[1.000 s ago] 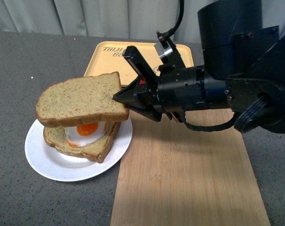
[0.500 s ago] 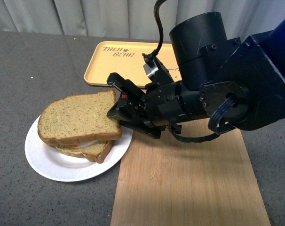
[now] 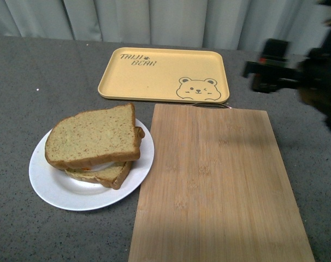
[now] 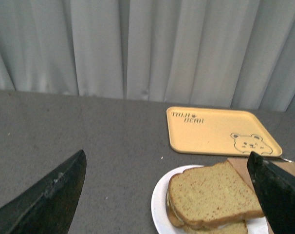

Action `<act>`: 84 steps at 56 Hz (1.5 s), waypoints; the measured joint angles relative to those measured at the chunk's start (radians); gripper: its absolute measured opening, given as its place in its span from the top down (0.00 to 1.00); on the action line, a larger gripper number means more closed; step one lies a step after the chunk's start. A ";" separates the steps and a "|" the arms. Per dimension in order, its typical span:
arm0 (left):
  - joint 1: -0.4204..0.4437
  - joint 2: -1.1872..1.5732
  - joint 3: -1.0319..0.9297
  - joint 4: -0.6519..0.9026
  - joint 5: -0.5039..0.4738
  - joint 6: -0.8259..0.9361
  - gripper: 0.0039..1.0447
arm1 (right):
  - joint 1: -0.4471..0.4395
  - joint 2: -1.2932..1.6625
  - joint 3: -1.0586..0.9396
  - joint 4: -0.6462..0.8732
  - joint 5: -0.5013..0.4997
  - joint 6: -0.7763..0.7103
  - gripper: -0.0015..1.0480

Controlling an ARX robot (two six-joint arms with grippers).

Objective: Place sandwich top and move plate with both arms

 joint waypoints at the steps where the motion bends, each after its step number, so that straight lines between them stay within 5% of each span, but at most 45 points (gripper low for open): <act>1: 0.000 0.000 0.000 0.000 0.000 0.000 0.06 | -0.011 -0.019 -0.028 0.050 0.005 -0.026 0.48; 19: 0.000 0.000 0.000 0.000 0.001 0.000 0.06 | -0.113 -0.328 -0.302 0.104 -0.091 -0.143 1.00; 37: 0.000 0.000 0.000 0.000 0.001 0.000 0.06 | -0.185 -0.620 -0.445 -0.045 -0.160 -0.145 0.99; 55: 0.000 0.000 0.000 0.000 0.001 0.000 0.06 | -0.288 -0.984 -0.498 -0.349 -0.260 -0.145 0.99; 84: 0.000 0.000 0.000 0.000 0.001 0.000 0.06 | -0.291 -1.366 -0.537 -0.678 -0.266 -0.145 0.99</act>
